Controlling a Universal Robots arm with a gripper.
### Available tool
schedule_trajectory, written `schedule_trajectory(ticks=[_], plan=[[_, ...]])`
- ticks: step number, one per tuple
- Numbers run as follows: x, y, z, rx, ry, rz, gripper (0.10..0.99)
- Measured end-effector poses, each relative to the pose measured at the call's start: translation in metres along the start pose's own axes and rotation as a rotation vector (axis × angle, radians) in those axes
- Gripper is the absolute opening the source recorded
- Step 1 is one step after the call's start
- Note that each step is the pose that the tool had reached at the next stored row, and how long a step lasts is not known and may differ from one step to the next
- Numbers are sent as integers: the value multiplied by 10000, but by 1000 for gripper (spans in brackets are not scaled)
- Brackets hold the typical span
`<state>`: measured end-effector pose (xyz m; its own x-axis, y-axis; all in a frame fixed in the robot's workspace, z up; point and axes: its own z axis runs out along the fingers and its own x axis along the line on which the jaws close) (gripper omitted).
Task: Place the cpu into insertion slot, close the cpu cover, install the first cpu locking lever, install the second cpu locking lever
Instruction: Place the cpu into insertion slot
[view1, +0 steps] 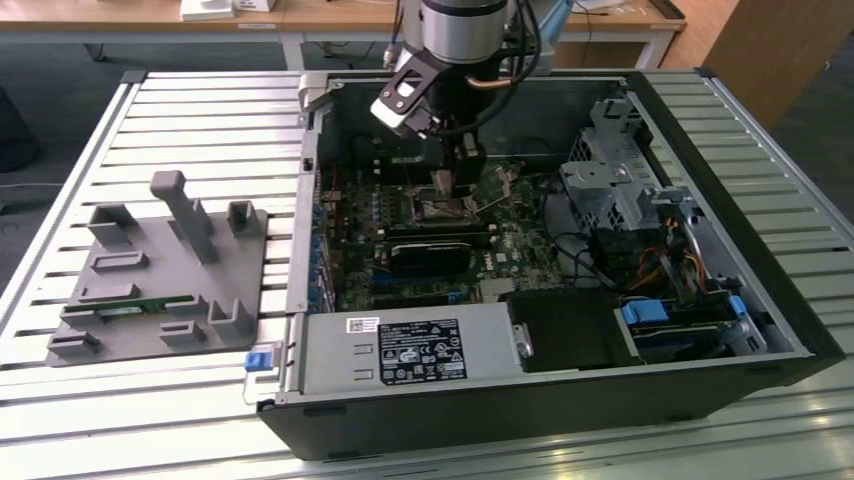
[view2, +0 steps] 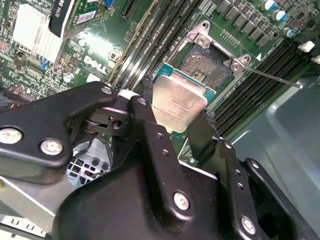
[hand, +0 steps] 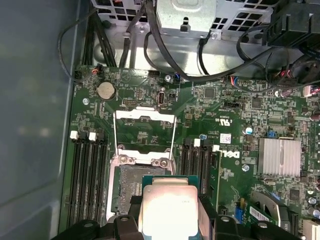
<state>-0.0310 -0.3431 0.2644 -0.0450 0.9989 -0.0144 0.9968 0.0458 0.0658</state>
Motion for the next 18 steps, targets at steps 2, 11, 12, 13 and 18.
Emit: schedule_trajectory(ticks=[2, 11, 12, 13, 18], plan=[[22, 0, 10, -5, -5, 62, 525], [125, -1, 105, -92, -15, 170, 525], [133, -2, 121, -91, -17, 178, 525], [138, -3, 135, -91, -17, 181, 525], [181, -5, 193, -90, -21, 200, 525]])
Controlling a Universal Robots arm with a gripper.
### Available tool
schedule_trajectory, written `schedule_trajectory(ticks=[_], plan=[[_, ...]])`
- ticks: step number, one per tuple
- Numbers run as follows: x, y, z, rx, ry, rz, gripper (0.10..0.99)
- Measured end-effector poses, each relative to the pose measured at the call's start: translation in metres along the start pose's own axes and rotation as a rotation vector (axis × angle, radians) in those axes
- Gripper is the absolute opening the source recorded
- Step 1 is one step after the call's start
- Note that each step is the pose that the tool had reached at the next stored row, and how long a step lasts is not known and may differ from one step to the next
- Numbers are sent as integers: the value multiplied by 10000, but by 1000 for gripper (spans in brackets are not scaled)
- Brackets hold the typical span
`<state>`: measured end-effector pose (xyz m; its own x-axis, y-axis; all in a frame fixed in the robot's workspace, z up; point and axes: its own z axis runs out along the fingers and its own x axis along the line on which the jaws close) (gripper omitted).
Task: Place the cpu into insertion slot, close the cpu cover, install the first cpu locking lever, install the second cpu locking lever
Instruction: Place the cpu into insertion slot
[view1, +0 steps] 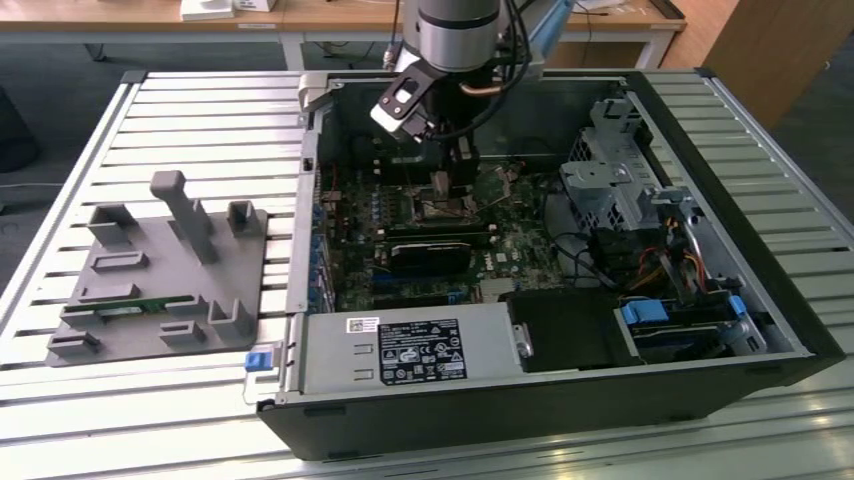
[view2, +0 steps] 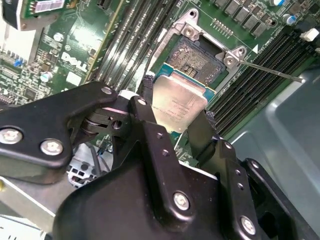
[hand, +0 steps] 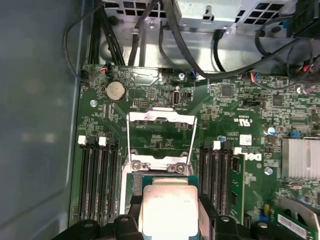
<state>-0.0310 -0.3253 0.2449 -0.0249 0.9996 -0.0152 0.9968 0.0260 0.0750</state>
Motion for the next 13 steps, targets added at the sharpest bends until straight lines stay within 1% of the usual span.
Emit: schedule_trajectory(ticks=[8, 13], plan=[[17, -9, 102, 2, -11, 109, 525], [24, -20, 131, 3, -16, 184, 525]])
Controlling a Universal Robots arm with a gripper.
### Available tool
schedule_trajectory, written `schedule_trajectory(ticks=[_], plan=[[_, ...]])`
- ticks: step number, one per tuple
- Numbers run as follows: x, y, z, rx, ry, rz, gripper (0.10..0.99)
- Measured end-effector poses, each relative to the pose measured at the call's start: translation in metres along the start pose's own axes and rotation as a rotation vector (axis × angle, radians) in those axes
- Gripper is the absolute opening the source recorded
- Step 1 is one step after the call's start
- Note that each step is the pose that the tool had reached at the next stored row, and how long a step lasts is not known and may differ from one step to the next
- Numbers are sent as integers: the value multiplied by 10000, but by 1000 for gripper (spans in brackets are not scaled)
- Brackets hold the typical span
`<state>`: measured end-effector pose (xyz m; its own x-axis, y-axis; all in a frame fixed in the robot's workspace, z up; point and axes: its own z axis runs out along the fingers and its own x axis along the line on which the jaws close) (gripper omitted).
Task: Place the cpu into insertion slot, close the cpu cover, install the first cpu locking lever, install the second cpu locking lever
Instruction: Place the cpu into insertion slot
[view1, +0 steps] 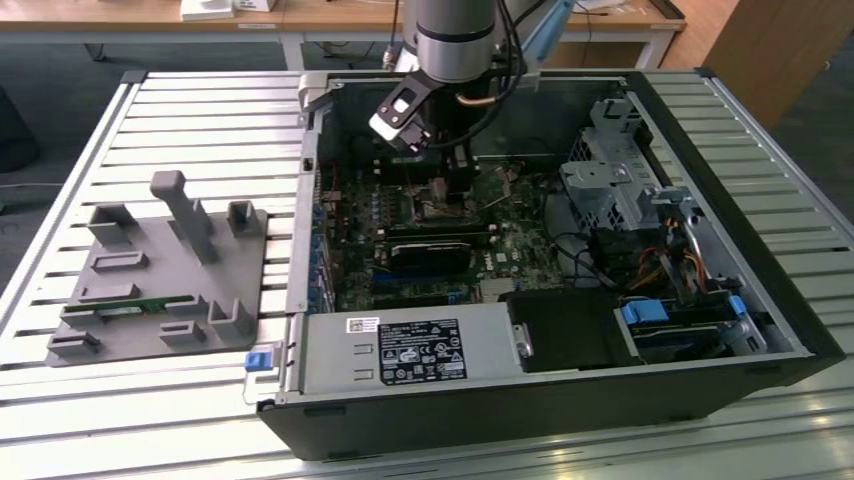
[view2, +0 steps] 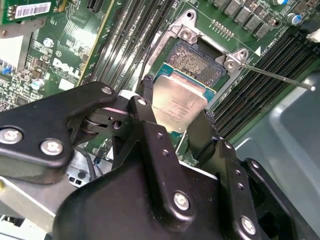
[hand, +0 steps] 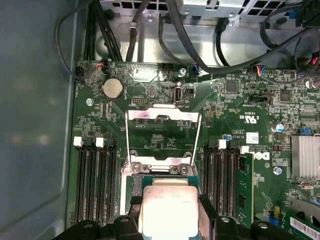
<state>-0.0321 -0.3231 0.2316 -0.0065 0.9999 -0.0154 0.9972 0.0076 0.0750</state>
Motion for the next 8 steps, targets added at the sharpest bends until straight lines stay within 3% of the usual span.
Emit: schedule_trajectory(ticks=[8], plan=[[21, -31, 49, 0, 0, 1, 525]])
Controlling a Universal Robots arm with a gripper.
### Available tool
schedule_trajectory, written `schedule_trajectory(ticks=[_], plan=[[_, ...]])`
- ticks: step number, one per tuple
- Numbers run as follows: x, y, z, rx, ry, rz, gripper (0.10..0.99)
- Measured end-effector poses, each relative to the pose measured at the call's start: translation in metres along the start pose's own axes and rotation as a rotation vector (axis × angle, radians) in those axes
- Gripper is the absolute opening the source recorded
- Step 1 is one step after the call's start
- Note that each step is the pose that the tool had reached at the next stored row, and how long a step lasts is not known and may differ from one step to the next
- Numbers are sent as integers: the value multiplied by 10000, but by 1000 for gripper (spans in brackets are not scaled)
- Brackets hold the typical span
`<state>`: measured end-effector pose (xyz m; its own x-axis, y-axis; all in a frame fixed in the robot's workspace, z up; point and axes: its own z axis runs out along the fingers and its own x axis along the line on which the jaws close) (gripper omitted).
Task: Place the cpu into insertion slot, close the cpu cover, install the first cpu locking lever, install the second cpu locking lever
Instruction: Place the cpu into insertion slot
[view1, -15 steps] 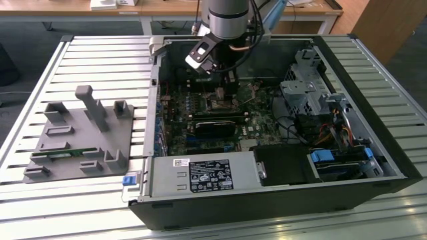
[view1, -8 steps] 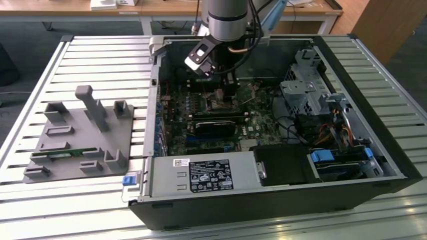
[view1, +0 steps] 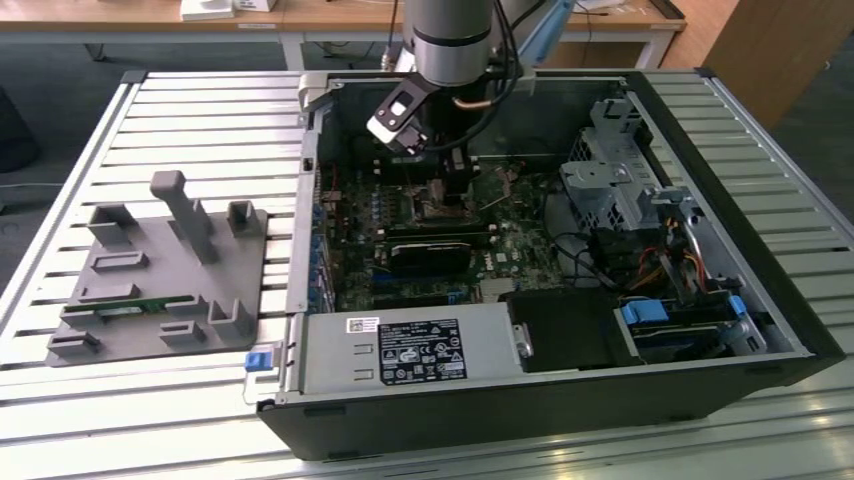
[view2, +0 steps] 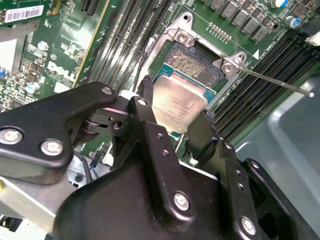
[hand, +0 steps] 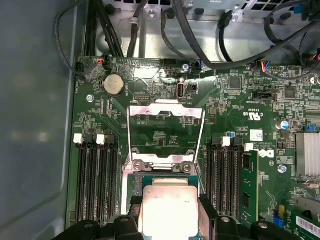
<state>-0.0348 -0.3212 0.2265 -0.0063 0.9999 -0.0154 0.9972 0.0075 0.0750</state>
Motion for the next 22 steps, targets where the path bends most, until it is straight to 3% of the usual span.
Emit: schedule_trajectory(ticks=[6, 22], plan=[[56, -7, 62, -2, 2, 8, 525], [62, -60, 215, 3, -9, 124, 525]])
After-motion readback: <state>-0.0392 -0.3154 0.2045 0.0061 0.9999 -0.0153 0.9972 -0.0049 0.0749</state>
